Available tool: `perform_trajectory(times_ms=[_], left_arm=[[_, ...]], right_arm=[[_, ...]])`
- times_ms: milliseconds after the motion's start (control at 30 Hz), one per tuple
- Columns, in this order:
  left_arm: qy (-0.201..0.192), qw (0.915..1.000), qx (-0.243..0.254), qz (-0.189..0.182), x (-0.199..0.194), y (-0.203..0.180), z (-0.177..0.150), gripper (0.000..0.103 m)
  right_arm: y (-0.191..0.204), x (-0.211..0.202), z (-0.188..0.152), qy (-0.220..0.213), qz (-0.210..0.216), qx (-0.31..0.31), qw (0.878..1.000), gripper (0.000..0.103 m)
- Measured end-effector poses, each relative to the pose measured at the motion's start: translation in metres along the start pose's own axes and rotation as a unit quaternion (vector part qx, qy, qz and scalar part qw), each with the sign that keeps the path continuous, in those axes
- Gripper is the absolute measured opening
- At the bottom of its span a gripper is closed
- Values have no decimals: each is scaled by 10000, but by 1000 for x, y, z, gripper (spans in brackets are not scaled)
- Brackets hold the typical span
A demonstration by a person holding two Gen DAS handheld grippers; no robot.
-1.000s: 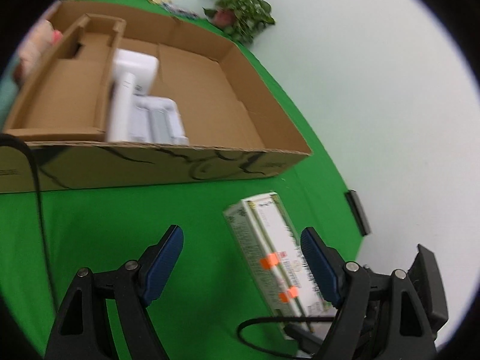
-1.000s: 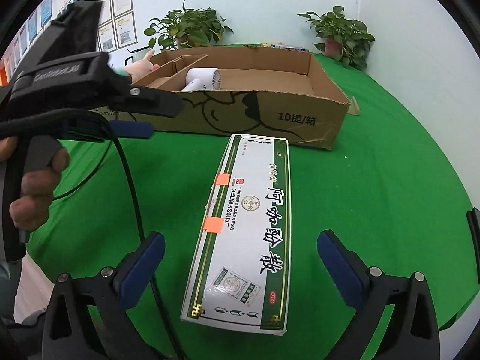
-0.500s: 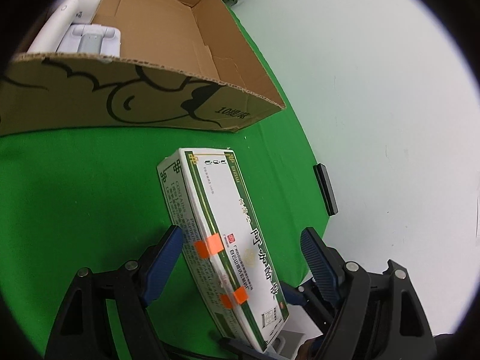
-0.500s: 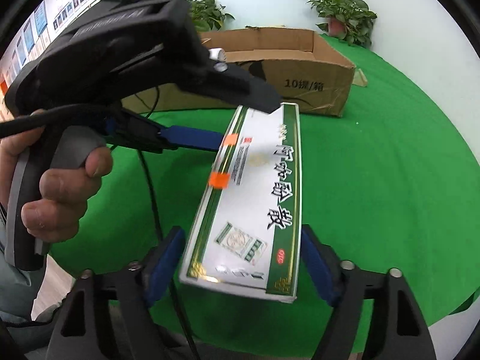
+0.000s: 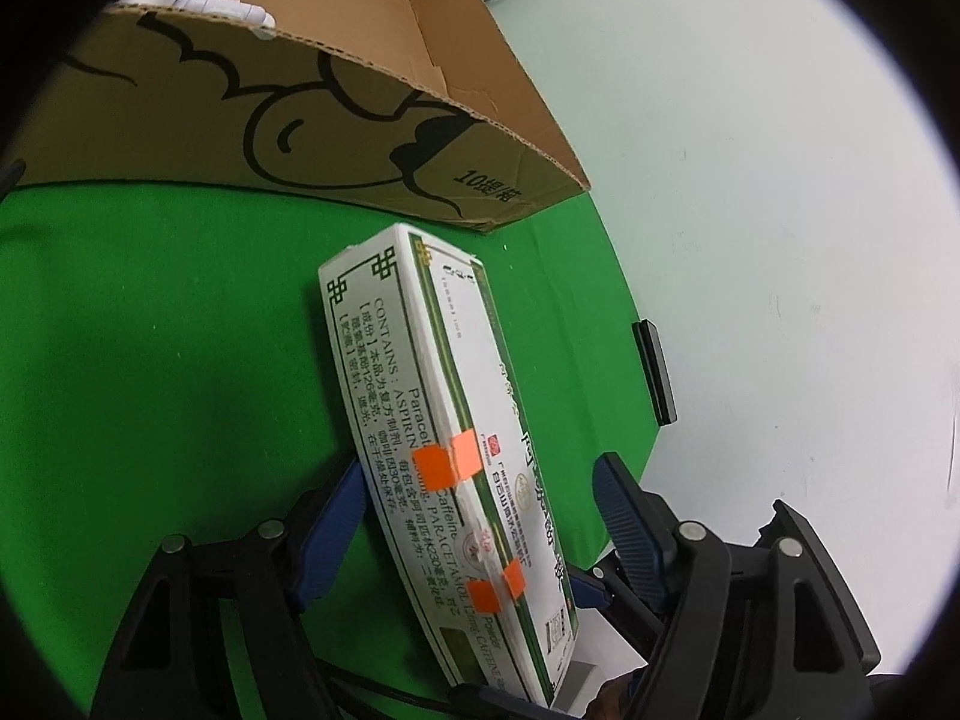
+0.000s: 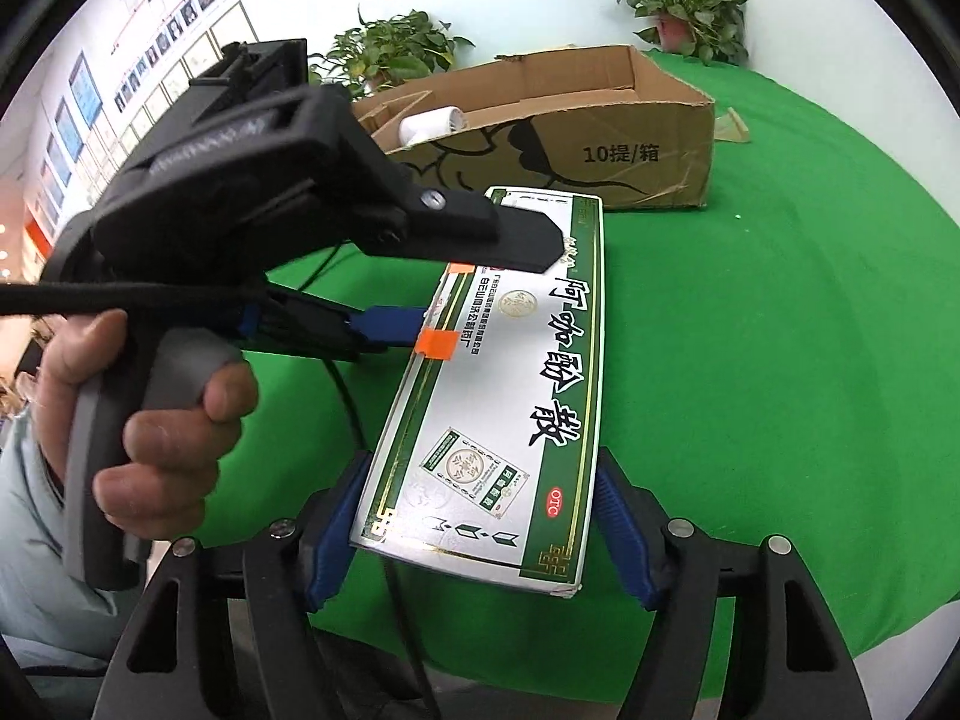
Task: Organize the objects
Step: 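Close the right gripper across the medicine box and lift it, then carry the medicine box with the right gripper over the large box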
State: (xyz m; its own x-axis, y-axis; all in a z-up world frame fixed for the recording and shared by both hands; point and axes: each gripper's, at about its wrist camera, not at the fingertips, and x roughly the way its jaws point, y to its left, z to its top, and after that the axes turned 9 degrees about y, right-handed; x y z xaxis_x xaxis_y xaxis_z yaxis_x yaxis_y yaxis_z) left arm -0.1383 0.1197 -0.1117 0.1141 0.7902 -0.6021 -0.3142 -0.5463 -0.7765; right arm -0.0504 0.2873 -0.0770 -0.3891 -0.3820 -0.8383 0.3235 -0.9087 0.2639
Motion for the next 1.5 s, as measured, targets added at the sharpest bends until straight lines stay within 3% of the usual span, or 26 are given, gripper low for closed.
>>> perform_trajectory(times_ms=[133, 333, 600, 1100, 1233, 1300, 1500], left_arm=[[-62, 9999, 67, 143, -1, -3, -3, 50], [-306, 9993, 173, 121, -14, -10, -9, 49], [-628, 9953, 666, 305, -37, -48, -11, 43], [-1392, 9777, 1420, 682, -90, -103, 6, 41], [-1550, 9714, 1636, 753, -97, -125, 17, 41], [-1614, 9684, 1732, 790, -103, -134, 61, 41], [-1740, 9624, 1909, 845, -118, -150, 82, 40]], right_arm=[[4, -1, 0, -52, -22, -99, 9999, 67], [14, -2, 6, -178, -81, -323, 9993, 66], [29, -19, 16, -431, -206, -654, 9967, 64], [43, -54, 73, -1212, -261, -1054, 9867, 63], [47, -68, 91, -1445, -324, -1115, 9827, 63], [47, -72, 102, -1530, -363, -1128, 9811, 63], [48, -82, 135, -1710, -396, -1107, 9782, 63]])
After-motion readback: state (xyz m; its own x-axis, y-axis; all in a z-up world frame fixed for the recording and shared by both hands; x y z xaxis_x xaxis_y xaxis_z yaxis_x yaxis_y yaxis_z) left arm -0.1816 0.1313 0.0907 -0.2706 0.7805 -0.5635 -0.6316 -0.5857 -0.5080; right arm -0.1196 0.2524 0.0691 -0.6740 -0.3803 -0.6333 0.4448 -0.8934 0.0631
